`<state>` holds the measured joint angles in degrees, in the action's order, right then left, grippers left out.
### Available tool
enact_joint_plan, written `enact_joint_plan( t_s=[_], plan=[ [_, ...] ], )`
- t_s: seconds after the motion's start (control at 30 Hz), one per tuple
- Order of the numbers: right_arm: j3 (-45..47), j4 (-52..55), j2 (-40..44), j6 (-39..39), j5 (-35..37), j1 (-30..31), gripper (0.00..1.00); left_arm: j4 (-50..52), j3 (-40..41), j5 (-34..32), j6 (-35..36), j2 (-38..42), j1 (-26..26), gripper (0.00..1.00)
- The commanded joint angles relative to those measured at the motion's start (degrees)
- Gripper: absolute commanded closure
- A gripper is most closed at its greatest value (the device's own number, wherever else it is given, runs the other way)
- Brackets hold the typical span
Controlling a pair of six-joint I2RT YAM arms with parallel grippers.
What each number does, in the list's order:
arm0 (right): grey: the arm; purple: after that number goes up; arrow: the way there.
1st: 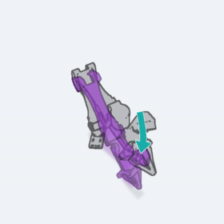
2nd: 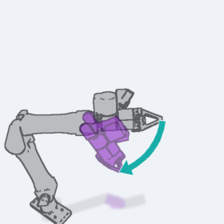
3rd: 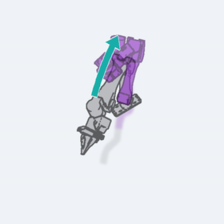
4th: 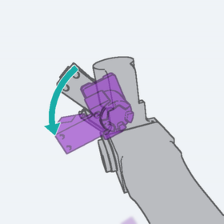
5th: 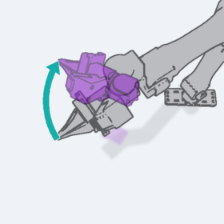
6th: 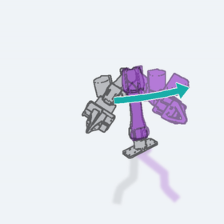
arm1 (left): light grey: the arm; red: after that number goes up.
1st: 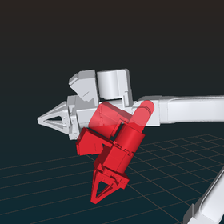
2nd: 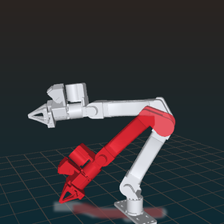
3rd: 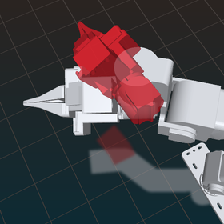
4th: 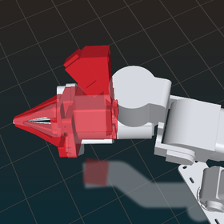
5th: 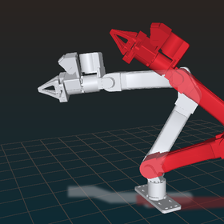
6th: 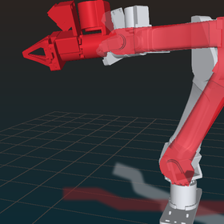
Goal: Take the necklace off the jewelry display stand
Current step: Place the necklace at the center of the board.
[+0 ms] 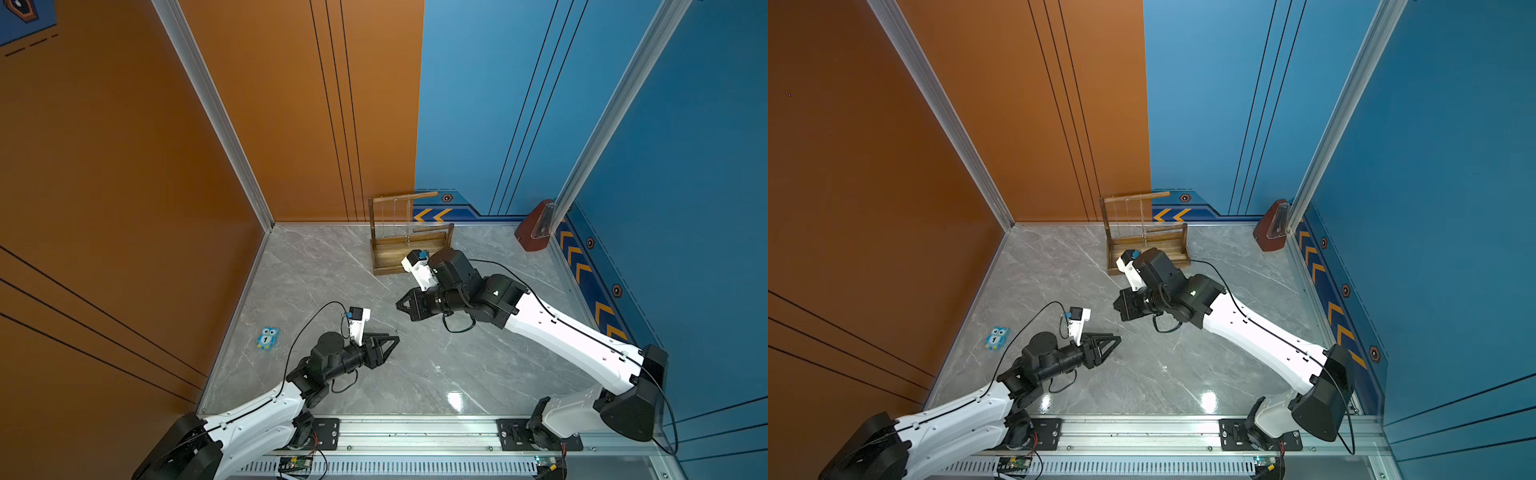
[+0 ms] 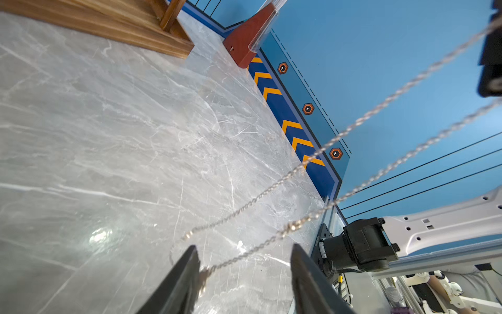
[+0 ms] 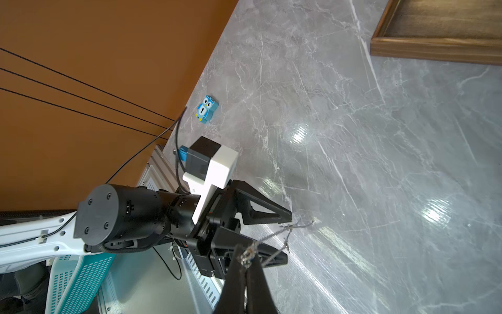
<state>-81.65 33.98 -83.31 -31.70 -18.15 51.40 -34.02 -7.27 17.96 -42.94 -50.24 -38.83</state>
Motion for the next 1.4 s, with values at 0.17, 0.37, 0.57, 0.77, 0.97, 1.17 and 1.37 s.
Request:
enact_joint_plan(
  t_s=[0.17, 0.37, 0.57, 0.77, 0.97, 1.17, 1.37],
  plan=[
    [-0.8, -2.2, -2.8, -1.0, 2.2, 1.5, 1.0, 0.8, 2.4, -0.8, 0.2, 3.0, -0.1, 0.03],
    [-0.5, -2.2, -3.2, -0.9, 2.8, 2.0, 1.0, 4.0, 2.0, -1.4, 1.6, 6.2, 0.2, 0.03],
    [1.1, -2.2, -2.1, -1.2, 3.3, 2.7, 1.0, 8.8, 3.1, -5.7, 1.9, 14.6, 0.9, 0.04],
    [3.0, -2.3, -1.0, -1.8, 4.0, 4.4, 1.0, 17.9, 4.6, -13.9, 1.4, 27.2, 1.6, 0.06],
    [3.9, -2.5, -1.1, -2.2, 4.3, 5.9, 1.0, 26.1, 4.8, -18.9, 1.2, 36.6, 2.2, 0.06],
    [3.4, -2.5, -2.5, -1.8, 4.8, 6.1, 1.0, 30.4, 4.0, -21.5, 1.4, 37.7, 3.0, 0.04],
    [1.7, -2.6, -6.9, -1.7, 3.7, 4.6, 1.0, 31.9, 3.3, -24.3, 0.8, 36.0, 4.1, 0.04]
  ],
)
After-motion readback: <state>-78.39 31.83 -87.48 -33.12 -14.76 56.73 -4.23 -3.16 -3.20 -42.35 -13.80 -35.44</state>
